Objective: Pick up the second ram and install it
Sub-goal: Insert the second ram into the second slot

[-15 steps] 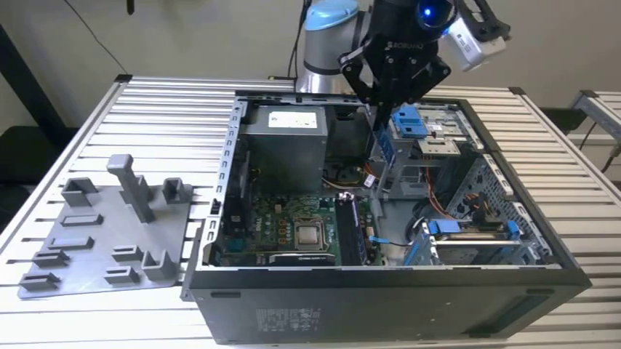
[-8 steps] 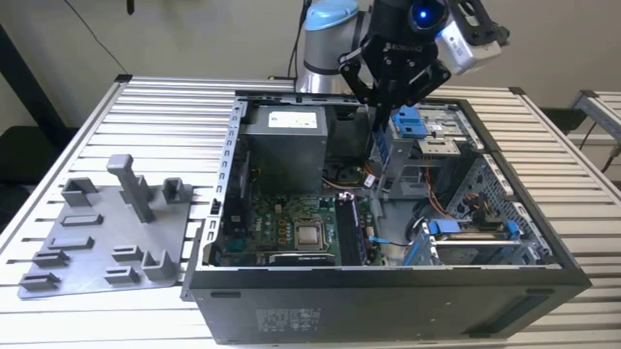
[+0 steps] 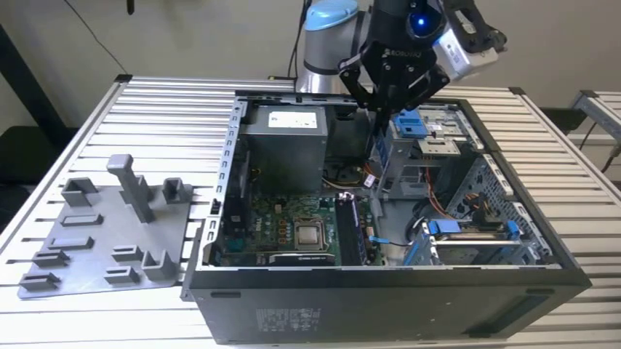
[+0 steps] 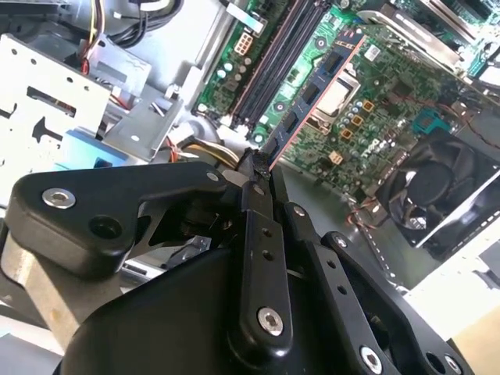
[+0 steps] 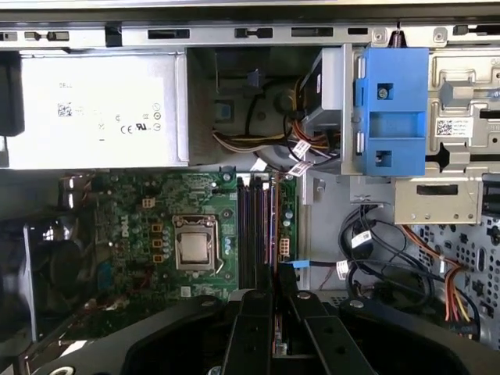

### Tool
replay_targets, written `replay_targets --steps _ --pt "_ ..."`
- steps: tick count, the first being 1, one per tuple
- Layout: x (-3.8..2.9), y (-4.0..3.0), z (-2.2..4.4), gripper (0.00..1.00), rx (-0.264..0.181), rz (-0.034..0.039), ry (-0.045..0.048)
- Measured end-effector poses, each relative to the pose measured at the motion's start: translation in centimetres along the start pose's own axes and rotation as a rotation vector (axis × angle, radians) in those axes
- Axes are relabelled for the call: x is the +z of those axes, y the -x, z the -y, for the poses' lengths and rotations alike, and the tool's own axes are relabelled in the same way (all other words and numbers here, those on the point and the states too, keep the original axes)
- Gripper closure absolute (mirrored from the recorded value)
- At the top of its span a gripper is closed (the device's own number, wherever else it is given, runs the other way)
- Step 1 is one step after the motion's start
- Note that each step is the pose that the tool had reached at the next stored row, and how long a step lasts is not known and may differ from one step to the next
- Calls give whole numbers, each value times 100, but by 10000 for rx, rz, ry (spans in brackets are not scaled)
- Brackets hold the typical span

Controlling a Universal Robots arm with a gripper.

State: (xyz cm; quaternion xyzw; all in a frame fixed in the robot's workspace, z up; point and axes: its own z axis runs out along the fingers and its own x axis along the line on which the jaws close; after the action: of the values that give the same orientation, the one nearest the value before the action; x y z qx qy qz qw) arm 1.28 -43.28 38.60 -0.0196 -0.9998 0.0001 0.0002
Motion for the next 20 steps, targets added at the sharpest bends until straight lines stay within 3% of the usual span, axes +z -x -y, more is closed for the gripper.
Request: replay_targets --steps 12,20 --pt "216 -10 0 86 1 10 -11" --pt "244 -14 21 86 -2 15 -36"
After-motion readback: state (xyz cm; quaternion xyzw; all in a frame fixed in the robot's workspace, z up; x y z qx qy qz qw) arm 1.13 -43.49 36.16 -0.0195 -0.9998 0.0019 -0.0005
